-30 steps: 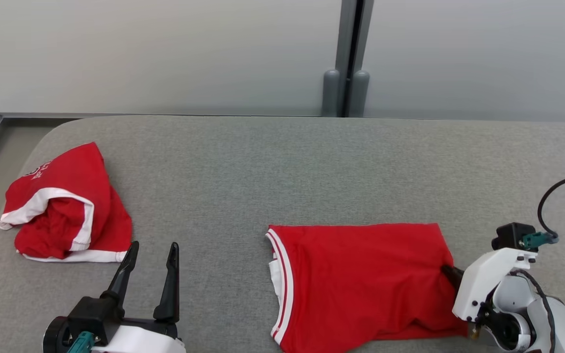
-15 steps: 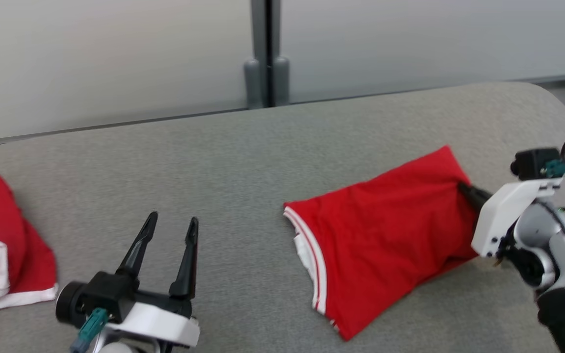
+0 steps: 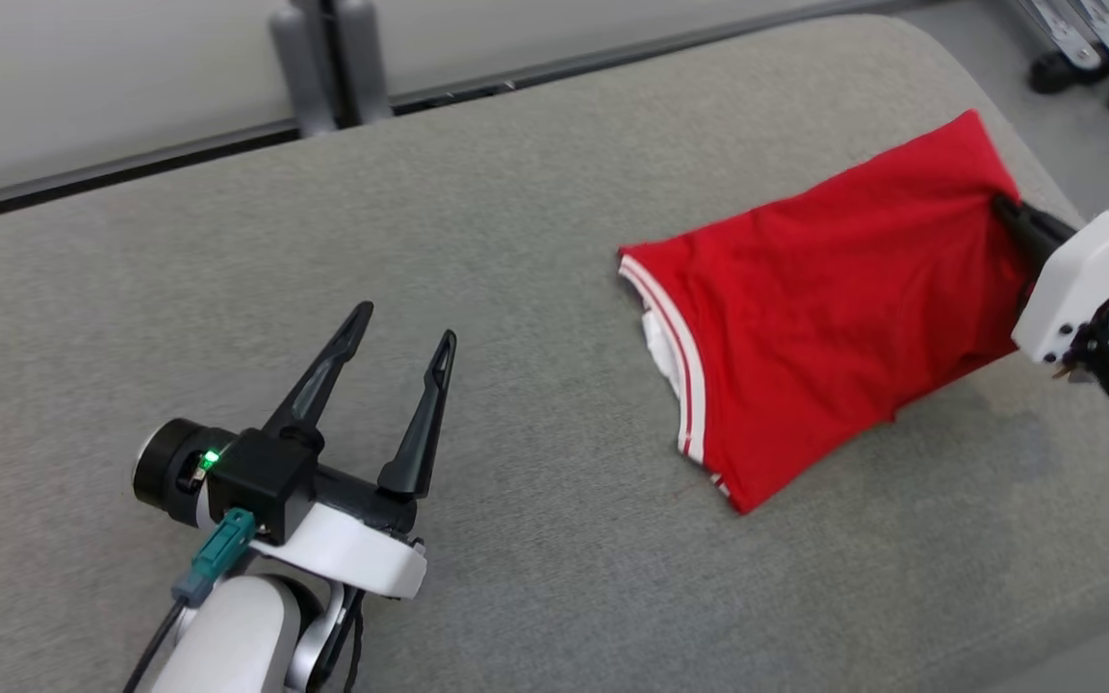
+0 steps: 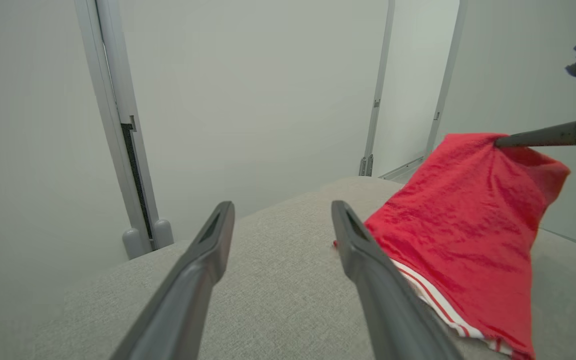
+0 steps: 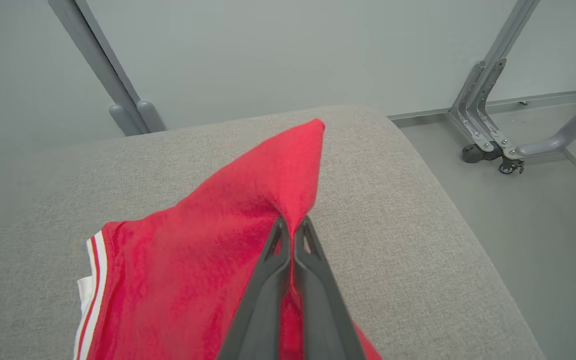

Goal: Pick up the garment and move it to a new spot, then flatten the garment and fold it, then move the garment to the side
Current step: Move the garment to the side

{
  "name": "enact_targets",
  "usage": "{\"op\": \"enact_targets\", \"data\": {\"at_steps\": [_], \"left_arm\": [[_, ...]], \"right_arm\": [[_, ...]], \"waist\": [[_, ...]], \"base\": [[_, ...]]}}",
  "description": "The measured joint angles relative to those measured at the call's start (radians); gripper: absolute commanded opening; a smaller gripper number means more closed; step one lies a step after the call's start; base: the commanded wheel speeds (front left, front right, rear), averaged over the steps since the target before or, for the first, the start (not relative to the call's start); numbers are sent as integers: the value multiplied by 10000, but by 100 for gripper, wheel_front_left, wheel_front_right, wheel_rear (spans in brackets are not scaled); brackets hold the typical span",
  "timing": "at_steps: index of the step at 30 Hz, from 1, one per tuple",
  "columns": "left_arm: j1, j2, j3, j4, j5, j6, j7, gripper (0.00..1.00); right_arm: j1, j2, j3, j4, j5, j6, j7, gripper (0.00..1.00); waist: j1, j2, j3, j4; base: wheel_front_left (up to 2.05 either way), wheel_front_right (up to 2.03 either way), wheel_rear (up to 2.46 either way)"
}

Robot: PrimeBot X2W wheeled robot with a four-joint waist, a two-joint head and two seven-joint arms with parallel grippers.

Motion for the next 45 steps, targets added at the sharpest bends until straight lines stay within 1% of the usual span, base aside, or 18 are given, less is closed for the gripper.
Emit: {"op": "enact_targets", "data": {"at_steps": [4,7,10,13,14,15,16,22,24,25,26,28,32,33,34,39,43,45], "left_arm": [[-214,155,-82,-113,75,-33,263,100],[-387,242,-134,-230,127,-73,437,100],[-606,334,-171,-318,150,-105,598,100],[-733,403,-219,-324,157,-115,662,100],[-768,401,-232,-311,157,-115,663,100],[-801,389,-249,-295,153,-119,662,100],[-828,378,-259,-263,150,-119,646,100],[-823,307,-159,31,-10,-59,307,100],[-802,226,-138,176,-115,-21,105,100],[-802,226,-138,176,-115,-21,105,100],[-716,128,-115,324,-203,12,-88,100],[-509,42,-75,502,-334,77,-232,100],[-25,-6,201,719,-571,259,-466,100],[-25,-6,201,719,-571,259,-466,100],[112,15,299,742,-614,316,-502,100],[838,249,894,748,-941,608,-606,100],[1347,403,1187,677,-1127,729,-644,100],[1666,476,1289,673,-1185,769,-669,100]], "right_arm": [[-514,-63,-46,322,-215,0,-247,0],[-966,-188,79,571,-679,0,-426,0],[-1445,-194,146,959,-1104,2,-581,0],[-1848,-167,59,1605,-1703,2,-713,0],[-1953,-155,6,1814,-1910,2,-807,41],[-2041,-134,-36,1960,-2161,2,-959,90],[-2130,-84,-125,2148,-2297,2,-1076,100],[-2288,-40,-807,3039,-3202,2,-1942,100],[-2255,-52,-995,3135,-3436,2,-2336,100],[-2255,-52,-995,3135,-3436,2,-2336,100],[-2079,-12,-997,2991,-3444,2,-2867,100],[-1790,17,-934,2713,-3421,2,-3388,100],[-1002,25,-736,1967,-3108,2,-3973,100],[-1002,25,-736,1967,-3108,2,-3973,100],[-793,35,-702,1716,-2976,2,-4071,100],[428,56,-313,102,-2357,2,-4263,100],[1653,-27,-642,-1041,-2002,2,-4324,100],[2422,59,-876,-1530,-1988,2,-4332,100]], "waist": [[0,0,451,-493],[0,0,832,-767],[-1,0,1228,-949],[0,0,1588,-1049],[0,-1,1684,-1060],[-1,0,1758,-1056],[0,0,1804,-1025],[0,0,1691,-642],[0,0,1516,-499],[0,0,1516,-499],[0,0,1295,-318],[-1,0,1017,-107],[0,0,334,352],[0,0,334,352],[-1,0,153,472],[0,0,-702,1146],[0,0,-1299,1734],[0,0,-1608,2002]], "base": [[0,0,0],[0,0,0],[0,0,0],[0,0,0],[0,0,0],[0,0,0],[0,0,0],[0,0,0],[0,0,0],[0,0,0],[0,0,0],[0,0,0],[0,0,0],[0,0,0],[0,0,0],[0,0,0],[0,0,0],[0,0,0]]}}
